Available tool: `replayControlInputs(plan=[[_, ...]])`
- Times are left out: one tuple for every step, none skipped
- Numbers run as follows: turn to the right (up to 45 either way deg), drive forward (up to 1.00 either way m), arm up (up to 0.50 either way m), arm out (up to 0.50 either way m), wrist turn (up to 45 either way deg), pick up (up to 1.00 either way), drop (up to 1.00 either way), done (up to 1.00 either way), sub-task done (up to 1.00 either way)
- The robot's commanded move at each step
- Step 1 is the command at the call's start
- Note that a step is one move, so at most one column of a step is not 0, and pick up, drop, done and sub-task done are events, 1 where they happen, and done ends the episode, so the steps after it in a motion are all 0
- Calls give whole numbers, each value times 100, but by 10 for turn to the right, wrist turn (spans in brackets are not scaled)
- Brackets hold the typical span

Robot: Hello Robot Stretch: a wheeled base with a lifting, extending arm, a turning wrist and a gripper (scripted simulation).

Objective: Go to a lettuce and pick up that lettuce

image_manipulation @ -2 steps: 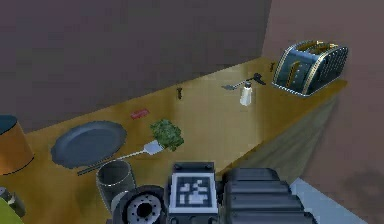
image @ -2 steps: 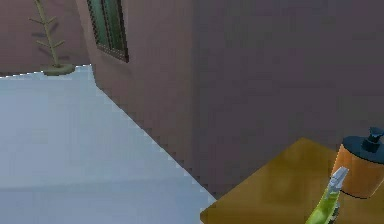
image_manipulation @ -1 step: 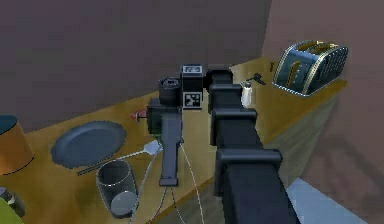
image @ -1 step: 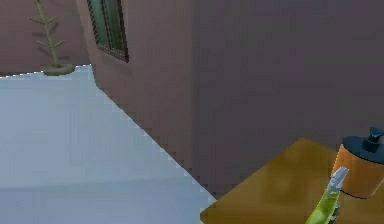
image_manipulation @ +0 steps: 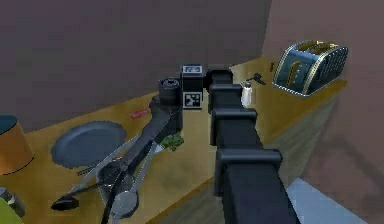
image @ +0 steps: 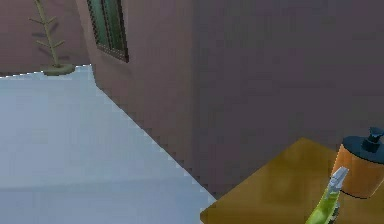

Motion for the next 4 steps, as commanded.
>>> replayControlInputs(plan=[[0, 0, 0, 0, 450, 0, 0, 0, 0], [0, 0, 0, 0, 450, 0, 0, 0, 0], [0, 0, 0, 0, 240, 0, 0, 0, 0], [0, 0, -12, 0, 0, 0, 0, 0, 0]])
